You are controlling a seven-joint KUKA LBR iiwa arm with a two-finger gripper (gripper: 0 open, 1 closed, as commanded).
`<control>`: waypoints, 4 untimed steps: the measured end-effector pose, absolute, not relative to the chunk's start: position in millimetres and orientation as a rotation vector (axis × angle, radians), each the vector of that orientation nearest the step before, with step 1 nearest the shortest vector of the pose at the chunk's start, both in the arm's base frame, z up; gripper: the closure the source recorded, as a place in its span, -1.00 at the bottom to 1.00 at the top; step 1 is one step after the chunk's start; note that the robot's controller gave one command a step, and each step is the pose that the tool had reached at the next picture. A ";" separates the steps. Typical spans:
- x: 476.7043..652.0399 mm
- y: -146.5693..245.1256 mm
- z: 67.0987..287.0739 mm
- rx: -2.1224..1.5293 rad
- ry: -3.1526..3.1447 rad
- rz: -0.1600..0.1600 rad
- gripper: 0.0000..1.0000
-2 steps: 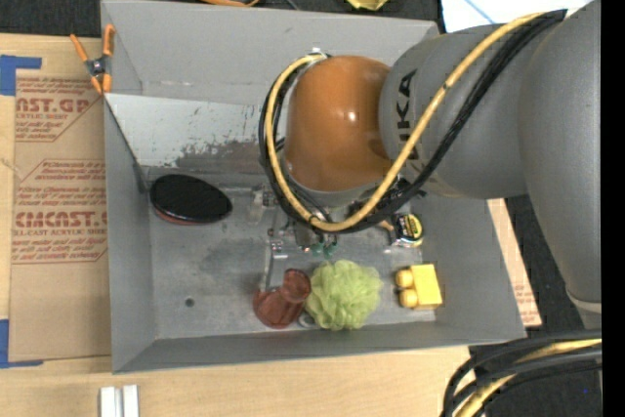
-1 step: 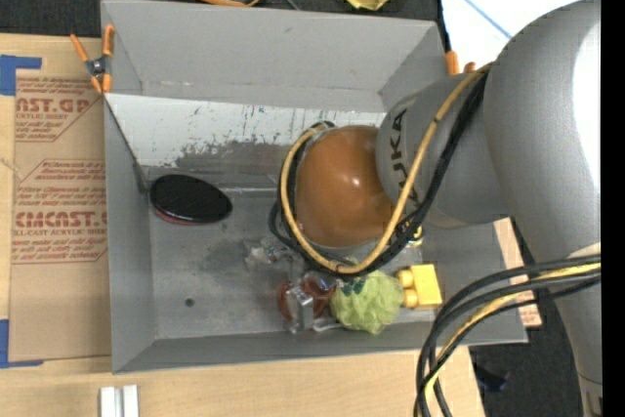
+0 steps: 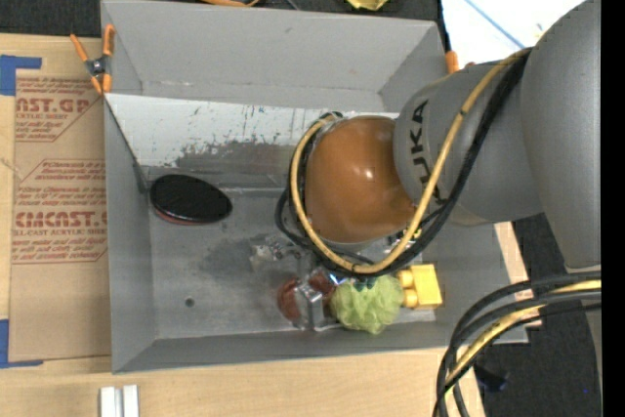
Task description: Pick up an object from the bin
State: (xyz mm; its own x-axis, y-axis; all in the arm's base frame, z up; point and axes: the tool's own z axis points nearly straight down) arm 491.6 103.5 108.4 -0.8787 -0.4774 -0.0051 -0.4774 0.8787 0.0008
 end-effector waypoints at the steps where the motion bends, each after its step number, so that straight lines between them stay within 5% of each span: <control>1: 517.8 23.2 100.6 -0.735 3.058 0.003 -1.00; 2: 487.1 43.9 82.5 -0.904 3.010 0.013 -1.00; 3: 484.0 -32.5 69.8 -0.845 3.026 0.006 1.00; 4: 484.0 -32.4 69.8 -0.845 3.026 0.006 1.00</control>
Offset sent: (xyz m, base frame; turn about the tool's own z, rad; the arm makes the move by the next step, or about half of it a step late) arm -0.0072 -0.0662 -0.0384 -0.0833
